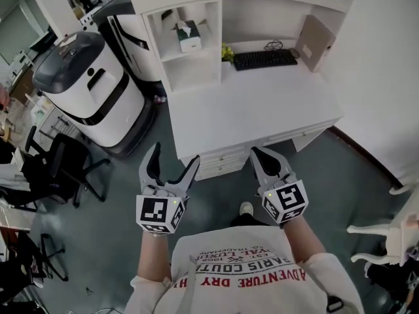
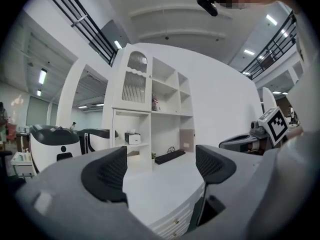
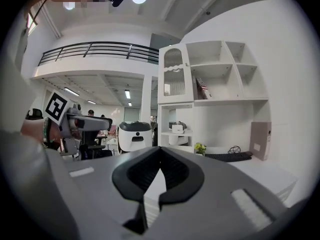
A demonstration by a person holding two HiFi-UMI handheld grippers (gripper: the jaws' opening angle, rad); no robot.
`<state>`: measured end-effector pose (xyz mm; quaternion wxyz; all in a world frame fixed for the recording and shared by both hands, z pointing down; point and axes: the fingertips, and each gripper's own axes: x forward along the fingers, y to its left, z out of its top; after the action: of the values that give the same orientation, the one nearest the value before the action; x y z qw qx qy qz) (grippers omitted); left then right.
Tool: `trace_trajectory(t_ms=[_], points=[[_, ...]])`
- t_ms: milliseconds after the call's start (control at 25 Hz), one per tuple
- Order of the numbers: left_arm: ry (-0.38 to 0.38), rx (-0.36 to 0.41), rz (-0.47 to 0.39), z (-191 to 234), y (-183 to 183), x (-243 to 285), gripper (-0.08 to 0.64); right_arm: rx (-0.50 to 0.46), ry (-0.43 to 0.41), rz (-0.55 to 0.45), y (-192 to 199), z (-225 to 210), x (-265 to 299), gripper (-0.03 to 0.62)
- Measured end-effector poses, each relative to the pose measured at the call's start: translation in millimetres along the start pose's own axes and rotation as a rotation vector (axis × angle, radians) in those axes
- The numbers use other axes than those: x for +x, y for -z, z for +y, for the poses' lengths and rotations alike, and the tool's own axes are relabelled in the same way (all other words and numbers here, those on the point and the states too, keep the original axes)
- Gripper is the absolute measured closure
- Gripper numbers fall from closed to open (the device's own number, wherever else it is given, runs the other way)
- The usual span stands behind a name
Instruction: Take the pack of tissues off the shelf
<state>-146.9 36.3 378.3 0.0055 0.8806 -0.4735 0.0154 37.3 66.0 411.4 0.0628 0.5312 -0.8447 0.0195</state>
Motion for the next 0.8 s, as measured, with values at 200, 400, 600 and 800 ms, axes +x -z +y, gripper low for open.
trace_trajectory(t_ms=[200,400,600,800], points=[[-0.104,-0.002,-0.012,-14,-8,52,0.129,-0.017,-0.101,0.004,-5,-60,29,0.592],[-0.199,-0.028,-0.014,-21,-4,93,0.13,-0.059,-0.194,0.015,-5,-98,54,0.592],[-0.256,-0.028,0.024,-22,9,120,0.129,-0.064,-0.238,0.011,-5,-120,77,0.592],[-0.301,-0.047,0.028,-3,11,140,0.129,-0.072,-0.26,0.014,-6,-132,103,0.592]])
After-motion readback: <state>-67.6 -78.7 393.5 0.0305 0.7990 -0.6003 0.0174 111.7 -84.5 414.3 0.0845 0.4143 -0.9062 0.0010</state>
